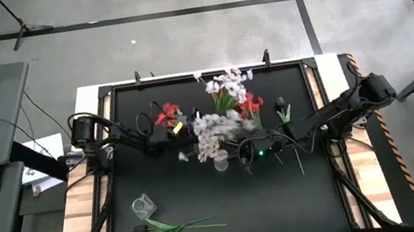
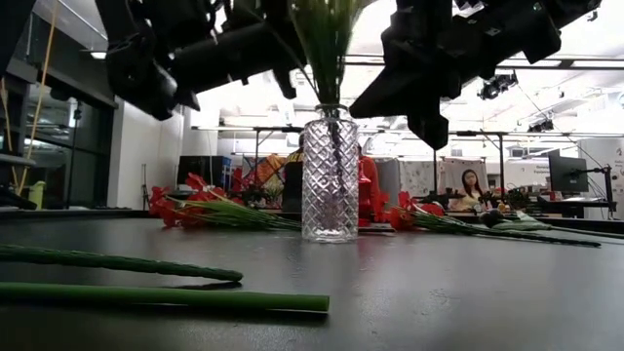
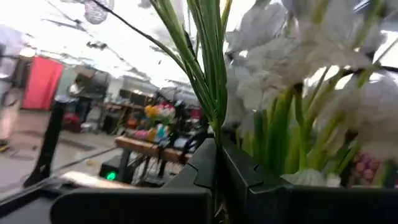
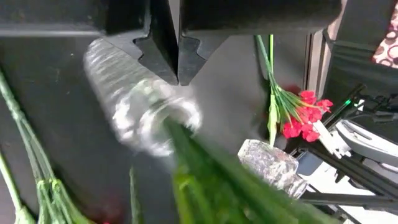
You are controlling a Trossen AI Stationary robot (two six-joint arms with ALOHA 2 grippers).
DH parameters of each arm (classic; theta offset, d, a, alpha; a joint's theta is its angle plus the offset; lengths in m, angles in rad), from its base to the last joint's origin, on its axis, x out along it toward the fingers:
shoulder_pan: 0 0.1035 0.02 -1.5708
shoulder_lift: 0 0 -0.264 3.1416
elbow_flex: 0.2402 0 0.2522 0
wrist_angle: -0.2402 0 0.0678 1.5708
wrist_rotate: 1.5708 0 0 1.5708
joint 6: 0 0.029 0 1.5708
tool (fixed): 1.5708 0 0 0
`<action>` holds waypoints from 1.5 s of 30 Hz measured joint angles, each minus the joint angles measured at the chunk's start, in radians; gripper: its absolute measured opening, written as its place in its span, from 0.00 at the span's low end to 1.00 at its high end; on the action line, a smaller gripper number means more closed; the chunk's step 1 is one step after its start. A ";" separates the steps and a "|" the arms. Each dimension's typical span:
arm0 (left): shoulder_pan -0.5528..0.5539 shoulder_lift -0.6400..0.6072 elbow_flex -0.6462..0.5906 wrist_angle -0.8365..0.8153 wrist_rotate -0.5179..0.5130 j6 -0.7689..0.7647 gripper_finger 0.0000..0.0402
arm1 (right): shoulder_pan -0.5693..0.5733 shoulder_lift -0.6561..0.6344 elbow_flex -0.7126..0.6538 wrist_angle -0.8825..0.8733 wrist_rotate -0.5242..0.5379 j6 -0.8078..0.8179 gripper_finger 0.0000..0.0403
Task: Sort flowers into vase by color
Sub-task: Put the white flowers into the right transparent vase
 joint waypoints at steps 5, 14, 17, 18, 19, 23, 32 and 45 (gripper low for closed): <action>-0.006 0.001 -0.015 0.000 -0.010 -0.042 0.00 | -0.019 -0.003 0.000 0.000 -0.001 -0.008 0.00; -0.025 0.000 -0.015 -0.001 -0.018 0.019 0.00 | -0.060 -0.009 0.000 0.035 -0.005 -0.019 0.00; 0.004 -0.012 -0.015 0.000 -0.034 0.019 0.00 | -0.082 -0.050 0.000 0.018 -0.009 -0.050 0.00; 0.015 -0.021 -0.016 -0.001 -0.034 0.019 0.00 | -0.092 -0.072 0.000 0.004 -0.008 -0.061 0.00; 0.025 -0.031 -0.021 -0.002 -0.034 0.019 0.00 | -0.101 -0.096 0.000 -0.018 -0.008 -0.078 0.00; 0.078 -0.093 -0.083 -0.002 -0.038 0.027 0.00 | -0.138 -0.210 0.000 -0.136 0.009 -0.132 0.00; 0.170 -0.266 -0.224 -0.001 -0.111 -0.037 0.00 | -0.212 -0.389 0.000 -0.275 0.117 -0.210 0.00; 0.172 -0.374 -0.117 -0.097 0.044 -0.190 0.00 | -0.498 -0.317 -0.001 0.216 -0.320 -0.065 0.25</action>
